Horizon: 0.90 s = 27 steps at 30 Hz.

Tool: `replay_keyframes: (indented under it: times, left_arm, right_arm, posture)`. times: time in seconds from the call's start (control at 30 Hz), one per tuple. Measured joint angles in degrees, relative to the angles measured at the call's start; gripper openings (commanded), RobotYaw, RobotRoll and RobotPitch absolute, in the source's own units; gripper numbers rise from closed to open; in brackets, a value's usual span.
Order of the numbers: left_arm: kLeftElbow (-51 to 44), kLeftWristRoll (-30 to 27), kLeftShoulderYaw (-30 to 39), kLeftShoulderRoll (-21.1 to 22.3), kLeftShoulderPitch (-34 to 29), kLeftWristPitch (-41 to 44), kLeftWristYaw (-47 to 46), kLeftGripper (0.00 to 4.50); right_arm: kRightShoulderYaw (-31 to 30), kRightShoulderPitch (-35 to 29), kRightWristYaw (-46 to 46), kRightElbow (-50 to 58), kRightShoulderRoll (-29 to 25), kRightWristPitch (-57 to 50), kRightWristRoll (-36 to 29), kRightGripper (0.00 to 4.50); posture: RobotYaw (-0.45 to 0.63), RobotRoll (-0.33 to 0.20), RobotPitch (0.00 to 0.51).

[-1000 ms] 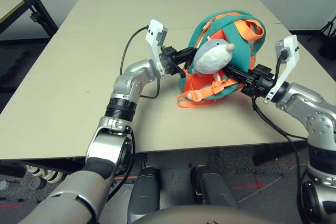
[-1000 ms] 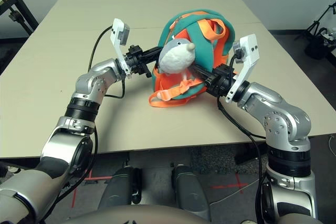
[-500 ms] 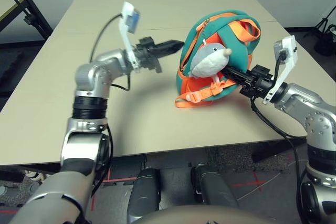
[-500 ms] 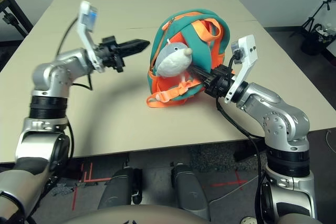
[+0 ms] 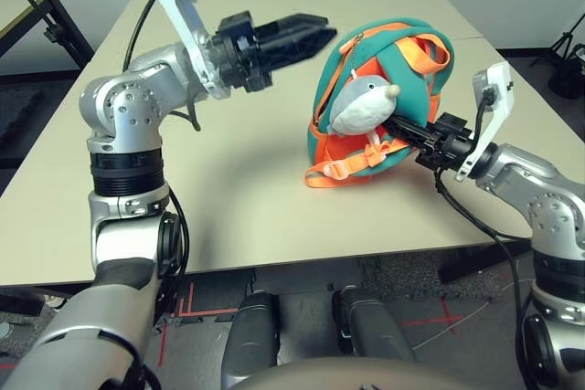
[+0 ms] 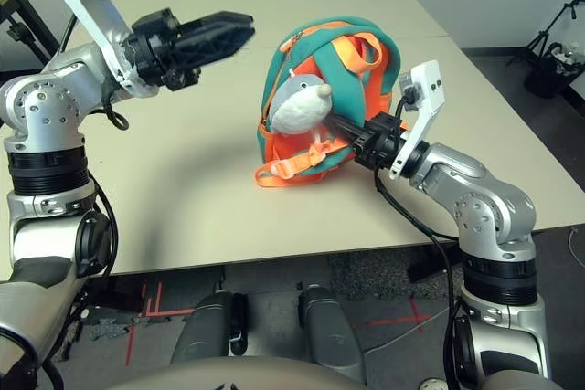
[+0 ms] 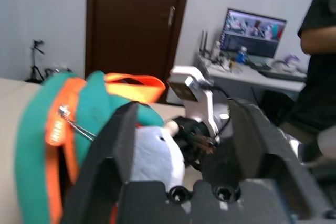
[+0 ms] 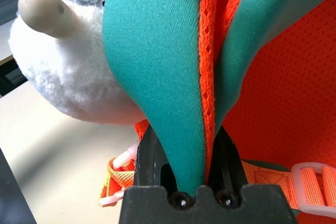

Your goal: Put the pencil case into the backpack and zip it.

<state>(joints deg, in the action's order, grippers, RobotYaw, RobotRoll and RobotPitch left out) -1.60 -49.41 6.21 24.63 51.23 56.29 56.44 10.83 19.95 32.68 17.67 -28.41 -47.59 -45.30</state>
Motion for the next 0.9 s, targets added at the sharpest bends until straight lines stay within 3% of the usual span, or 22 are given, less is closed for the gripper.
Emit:
replay_keyframes:
  times: [0.3, 0.83, 0.9]
  left_arm:
    - [-0.79, 6.19, -9.95, 1.63, -3.72, -4.03, 2.54, 4.50]
    - [4.60, 15.46, -13.48, -4.26, -6.26, -15.46, 0.57, 4.50]
    - [5.02, 15.50, -13.48, -4.67, -6.87, -15.65, 0.65, 4.14]
  right_arm:
    - [-0.16, -0.07, 0.00, 0.00, 0.21, 0.09, 0.18, 0.22]
    - [-0.73, -0.07, -0.03, 0.01, 0.27, 0.34, 0.30, 0.22]
    - [-0.75, -0.07, -0.05, 0.02, 0.27, 0.34, 0.32, 0.22]
  posture:
    - [-0.17, 0.000, 0.085]
    - [-0.19, 0.000, 0.080]
    - [-0.19, 0.000, 0.080]
